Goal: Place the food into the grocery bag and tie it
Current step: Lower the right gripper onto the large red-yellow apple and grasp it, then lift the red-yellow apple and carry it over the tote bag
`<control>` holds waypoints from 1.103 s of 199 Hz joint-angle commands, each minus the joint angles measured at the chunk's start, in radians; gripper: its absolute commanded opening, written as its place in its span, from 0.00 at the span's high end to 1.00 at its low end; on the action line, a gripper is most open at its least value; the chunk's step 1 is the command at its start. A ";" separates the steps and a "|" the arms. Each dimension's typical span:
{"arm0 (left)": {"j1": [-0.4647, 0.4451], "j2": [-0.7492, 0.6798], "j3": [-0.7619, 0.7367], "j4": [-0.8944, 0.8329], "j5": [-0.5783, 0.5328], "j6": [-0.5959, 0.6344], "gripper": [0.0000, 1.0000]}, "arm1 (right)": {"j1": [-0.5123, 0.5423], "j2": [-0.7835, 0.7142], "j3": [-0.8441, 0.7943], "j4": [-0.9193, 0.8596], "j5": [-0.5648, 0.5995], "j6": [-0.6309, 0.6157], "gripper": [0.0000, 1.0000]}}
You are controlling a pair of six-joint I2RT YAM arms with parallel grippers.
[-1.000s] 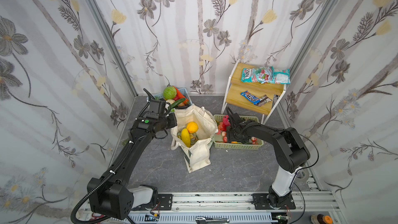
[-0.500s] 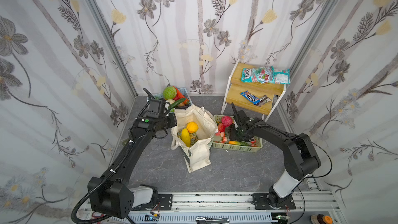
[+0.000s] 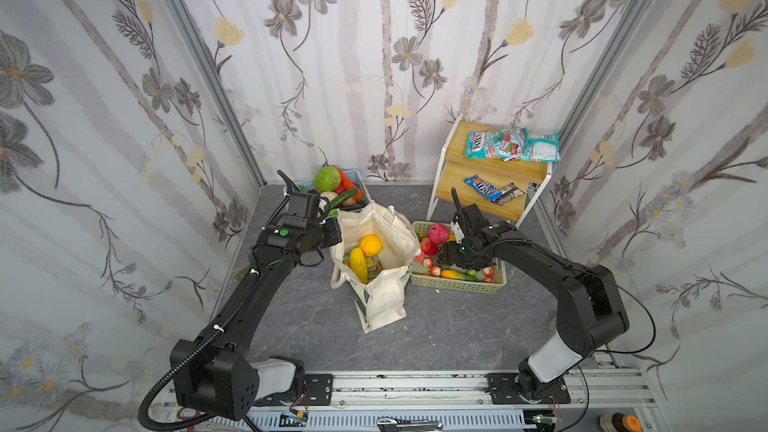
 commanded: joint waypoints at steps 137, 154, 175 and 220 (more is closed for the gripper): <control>-0.040 0.022 0.016 0.040 0.085 -0.018 1.00 | 0.229 -0.091 0.404 0.066 -0.145 0.027 0.34; -0.049 0.019 0.016 0.045 0.088 -0.016 1.00 | 0.268 -0.056 0.441 0.067 -0.147 0.026 0.34; -0.057 0.017 0.016 0.046 0.090 -0.010 1.00 | 0.310 -0.010 0.476 0.071 -0.153 0.026 0.34; -0.064 0.011 0.016 0.051 0.091 -0.004 1.00 | 0.382 0.100 0.540 0.050 -0.152 0.020 0.33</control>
